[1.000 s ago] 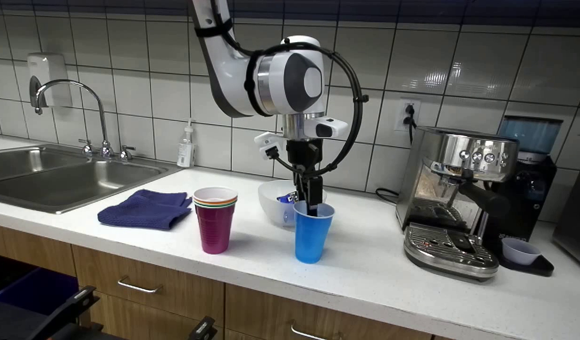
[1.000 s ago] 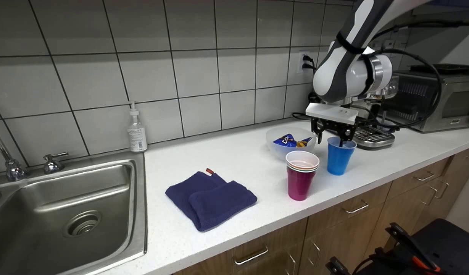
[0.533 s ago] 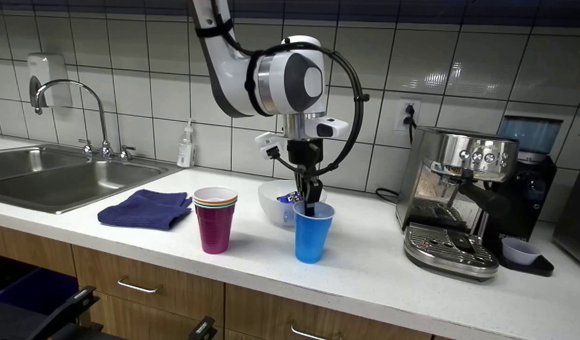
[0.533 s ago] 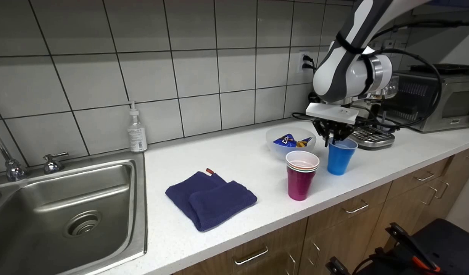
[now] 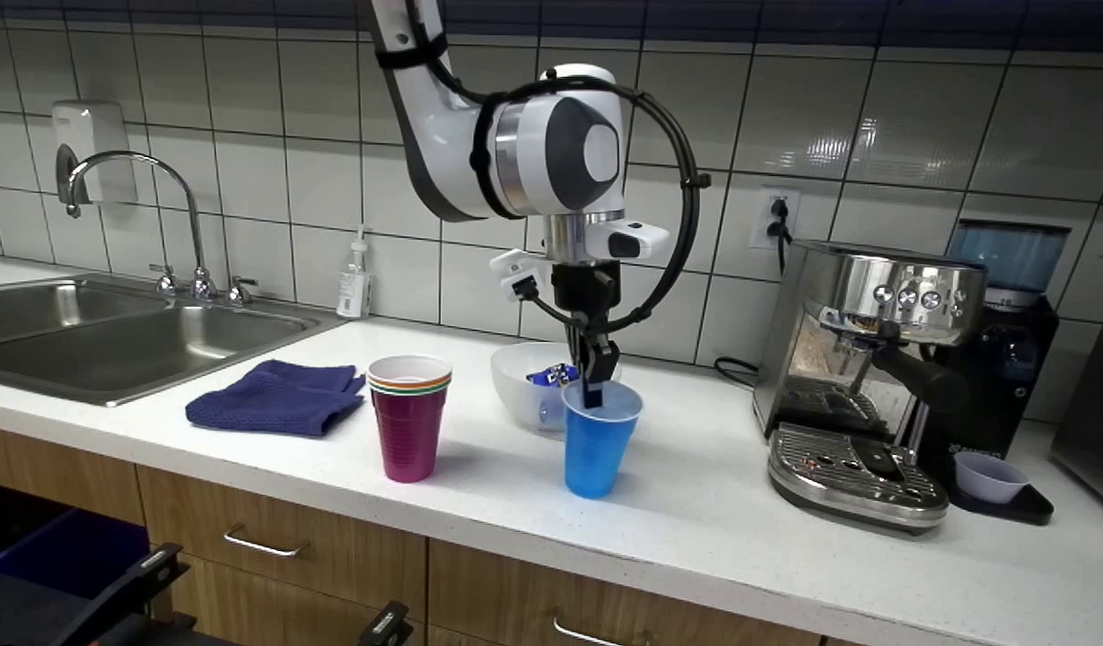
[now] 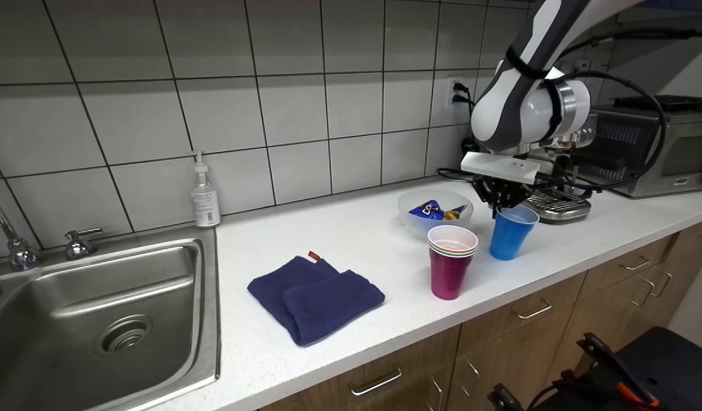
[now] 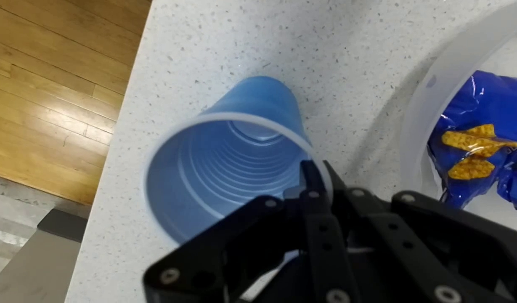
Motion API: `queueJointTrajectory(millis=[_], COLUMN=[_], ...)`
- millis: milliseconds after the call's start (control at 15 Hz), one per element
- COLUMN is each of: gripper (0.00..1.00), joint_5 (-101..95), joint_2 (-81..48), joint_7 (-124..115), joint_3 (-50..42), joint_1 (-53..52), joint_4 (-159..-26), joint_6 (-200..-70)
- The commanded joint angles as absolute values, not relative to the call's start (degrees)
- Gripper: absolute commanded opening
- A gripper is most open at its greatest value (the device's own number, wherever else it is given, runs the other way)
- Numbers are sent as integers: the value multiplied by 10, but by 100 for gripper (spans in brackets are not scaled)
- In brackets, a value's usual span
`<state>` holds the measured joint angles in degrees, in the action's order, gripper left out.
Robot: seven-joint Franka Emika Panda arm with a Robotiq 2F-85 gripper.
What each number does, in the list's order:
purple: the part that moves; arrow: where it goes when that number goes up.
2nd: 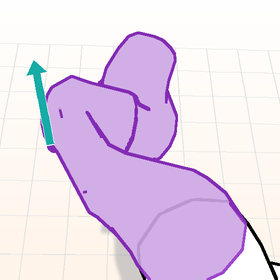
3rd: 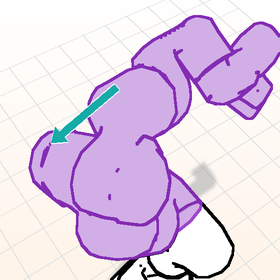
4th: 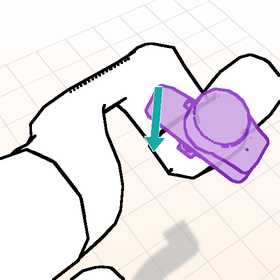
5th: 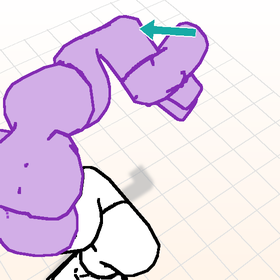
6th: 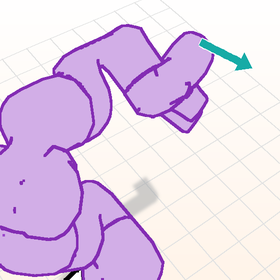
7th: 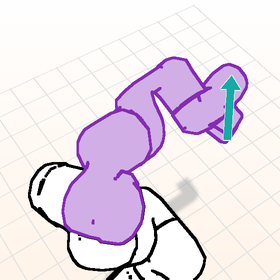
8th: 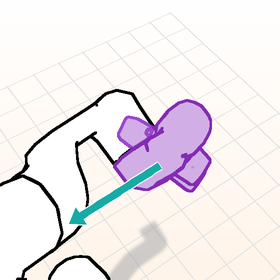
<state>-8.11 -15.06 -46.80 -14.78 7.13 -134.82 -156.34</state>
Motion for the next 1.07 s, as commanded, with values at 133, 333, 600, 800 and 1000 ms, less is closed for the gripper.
queueJointTrajectory(millis=[133, 333, 600, 800, 1000], gripper=[1, 1, 1, 1, 1], joint_5=[-77, -82, -96, -99, -101], joint_2=[-110, -87, -56, -32, -12], joint_7=[-446, -443, -447, -440, -437], joint_3=[-160, -157, -155, -147, -138], joint_1=[58, 56, 52, 55, 57], joint_4=[-1365, -1375, -1386, -1391, -1390], joint_6=[-1558, -1561, -1556, -1554, -1543])
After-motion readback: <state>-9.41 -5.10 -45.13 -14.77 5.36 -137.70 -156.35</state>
